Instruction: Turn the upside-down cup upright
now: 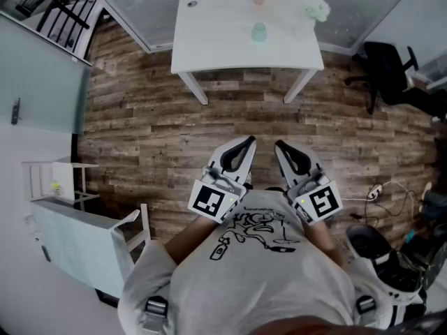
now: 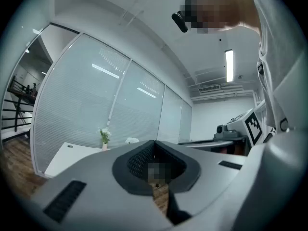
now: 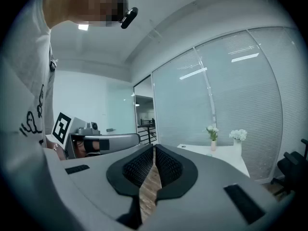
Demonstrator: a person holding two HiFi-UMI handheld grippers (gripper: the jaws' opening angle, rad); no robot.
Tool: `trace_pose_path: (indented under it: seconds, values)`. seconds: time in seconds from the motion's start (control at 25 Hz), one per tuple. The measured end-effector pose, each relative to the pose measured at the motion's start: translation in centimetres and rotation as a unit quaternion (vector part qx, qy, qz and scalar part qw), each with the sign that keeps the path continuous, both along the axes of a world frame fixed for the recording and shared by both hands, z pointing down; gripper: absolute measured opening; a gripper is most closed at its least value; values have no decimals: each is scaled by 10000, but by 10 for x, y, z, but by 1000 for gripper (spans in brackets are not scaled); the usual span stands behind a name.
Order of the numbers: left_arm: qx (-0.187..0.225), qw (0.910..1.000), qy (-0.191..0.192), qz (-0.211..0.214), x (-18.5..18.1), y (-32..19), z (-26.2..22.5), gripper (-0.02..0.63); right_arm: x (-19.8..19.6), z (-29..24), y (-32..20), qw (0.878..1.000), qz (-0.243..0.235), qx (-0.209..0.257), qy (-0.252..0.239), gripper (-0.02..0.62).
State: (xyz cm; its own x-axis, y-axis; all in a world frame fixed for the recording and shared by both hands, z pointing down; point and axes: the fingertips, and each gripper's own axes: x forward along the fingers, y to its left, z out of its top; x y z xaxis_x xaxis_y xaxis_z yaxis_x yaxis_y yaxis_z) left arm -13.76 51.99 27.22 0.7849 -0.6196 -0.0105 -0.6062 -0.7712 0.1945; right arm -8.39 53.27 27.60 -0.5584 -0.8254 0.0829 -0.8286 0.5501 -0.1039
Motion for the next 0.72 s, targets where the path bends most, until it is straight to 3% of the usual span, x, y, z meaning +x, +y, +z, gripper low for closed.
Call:
trace_pose_path:
  seconds: [0.72]
  values:
    - [70, 9999, 55, 101, -9, -30, 2, 3, -6, 13, -25, 9999, 44, -112, 19, 41]
